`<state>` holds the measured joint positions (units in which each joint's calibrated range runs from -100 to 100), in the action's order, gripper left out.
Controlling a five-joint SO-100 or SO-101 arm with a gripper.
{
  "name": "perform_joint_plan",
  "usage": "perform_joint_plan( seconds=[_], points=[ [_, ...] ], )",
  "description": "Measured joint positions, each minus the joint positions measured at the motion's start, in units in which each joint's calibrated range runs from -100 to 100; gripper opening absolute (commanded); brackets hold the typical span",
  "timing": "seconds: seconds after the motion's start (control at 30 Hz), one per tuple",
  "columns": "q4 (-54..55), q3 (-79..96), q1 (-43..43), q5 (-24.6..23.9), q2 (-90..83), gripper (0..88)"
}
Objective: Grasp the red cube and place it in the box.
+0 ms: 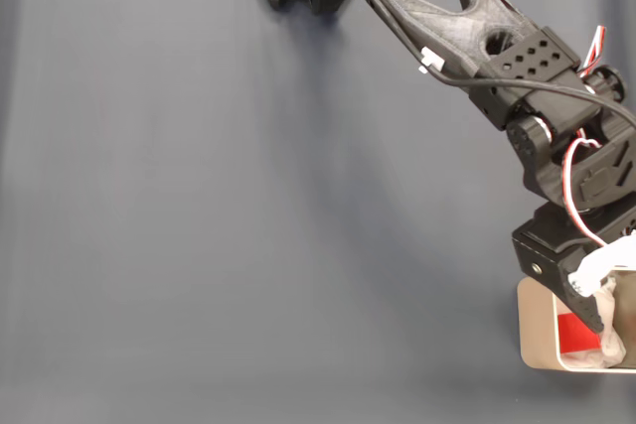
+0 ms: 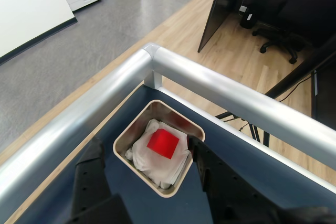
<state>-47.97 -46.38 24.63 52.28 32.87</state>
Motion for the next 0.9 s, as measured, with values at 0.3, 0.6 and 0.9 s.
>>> perform_joint_plan(
  seconds=[0.3, 0.6, 0.9],
  points=[
    [0.0, 0.0, 0.0, 0.0, 0.0, 34.9],
    [0.0, 0.0, 0.0, -0.2, 0.0, 4.5],
    [0.0, 0.1, 0.1, -1.7, -2.5, 0.0]
  ],
)
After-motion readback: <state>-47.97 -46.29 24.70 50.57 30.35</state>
